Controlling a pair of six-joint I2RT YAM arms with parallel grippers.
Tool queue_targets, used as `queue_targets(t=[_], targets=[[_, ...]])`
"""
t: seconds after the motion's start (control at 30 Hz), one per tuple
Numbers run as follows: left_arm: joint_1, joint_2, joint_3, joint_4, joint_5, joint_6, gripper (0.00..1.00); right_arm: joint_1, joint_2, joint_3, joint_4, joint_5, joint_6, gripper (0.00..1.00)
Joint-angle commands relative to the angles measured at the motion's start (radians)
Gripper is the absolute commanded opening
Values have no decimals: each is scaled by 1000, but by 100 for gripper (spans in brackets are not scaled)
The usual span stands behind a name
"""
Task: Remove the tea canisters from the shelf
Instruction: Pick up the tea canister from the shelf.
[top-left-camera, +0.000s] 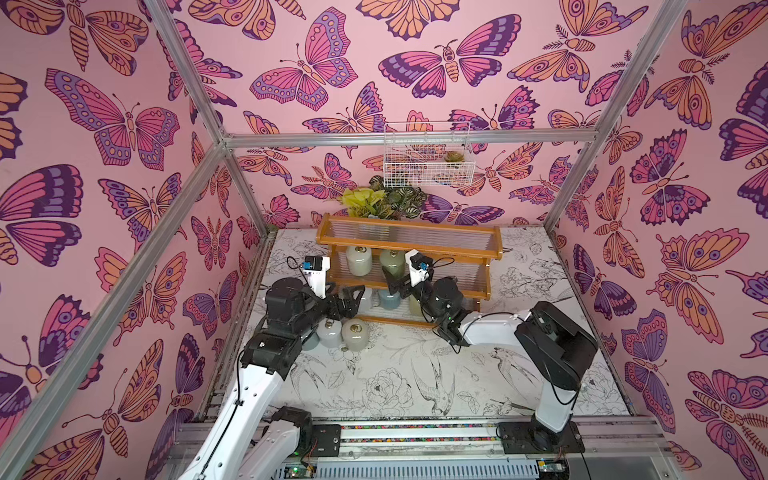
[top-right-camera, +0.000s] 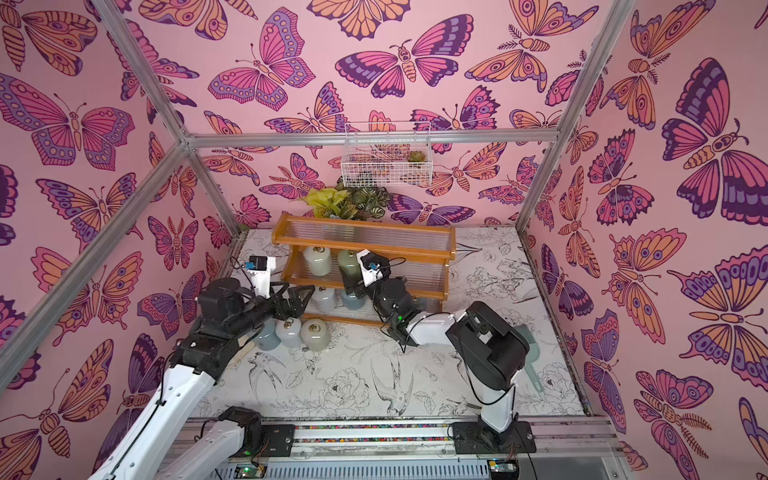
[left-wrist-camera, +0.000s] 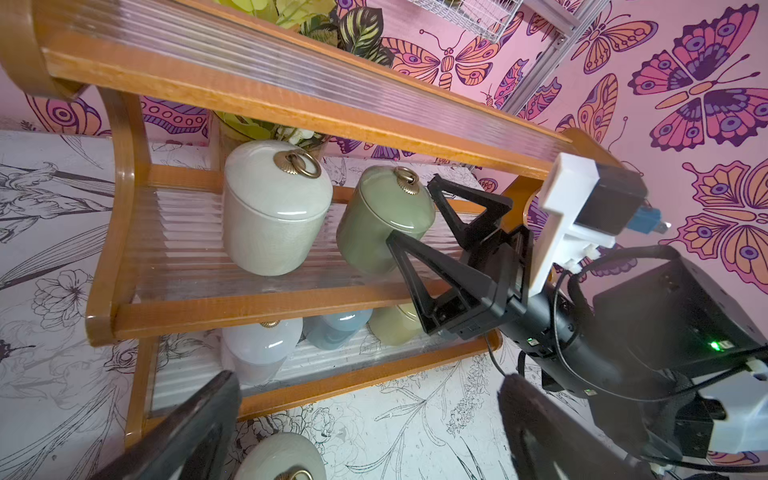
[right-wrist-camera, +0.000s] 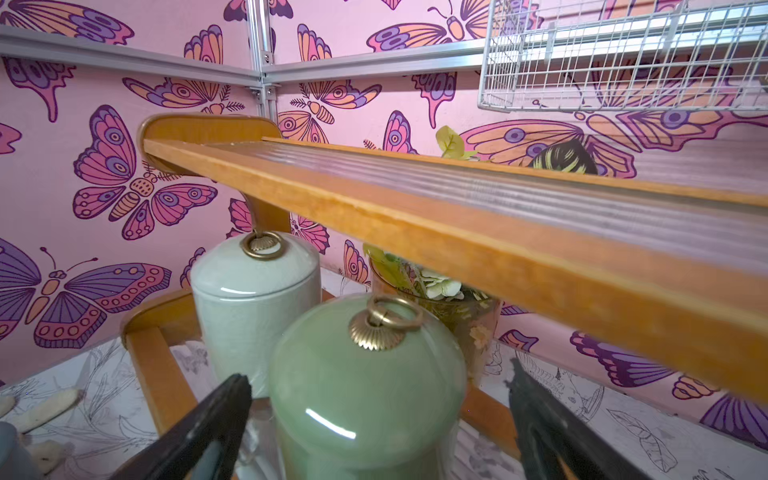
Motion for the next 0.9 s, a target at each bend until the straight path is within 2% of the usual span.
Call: queue_targets(t=[0.0, 0.4, 0.67, 0.87], targets=[[-5, -11, 8, -6, 20, 23, 100, -8, 42, 46, 55, -18, 18, 99], [-5, -14, 12, -20, 26, 40, 100, -15, 181, 144, 87, -1, 23, 99], [-5, -9, 11, -22, 23, 41, 100, -20, 212, 167, 88, 27, 21, 99], [-6, -9, 11, -22, 21, 39, 100, -28, 223, 170, 94, 30, 31, 85]])
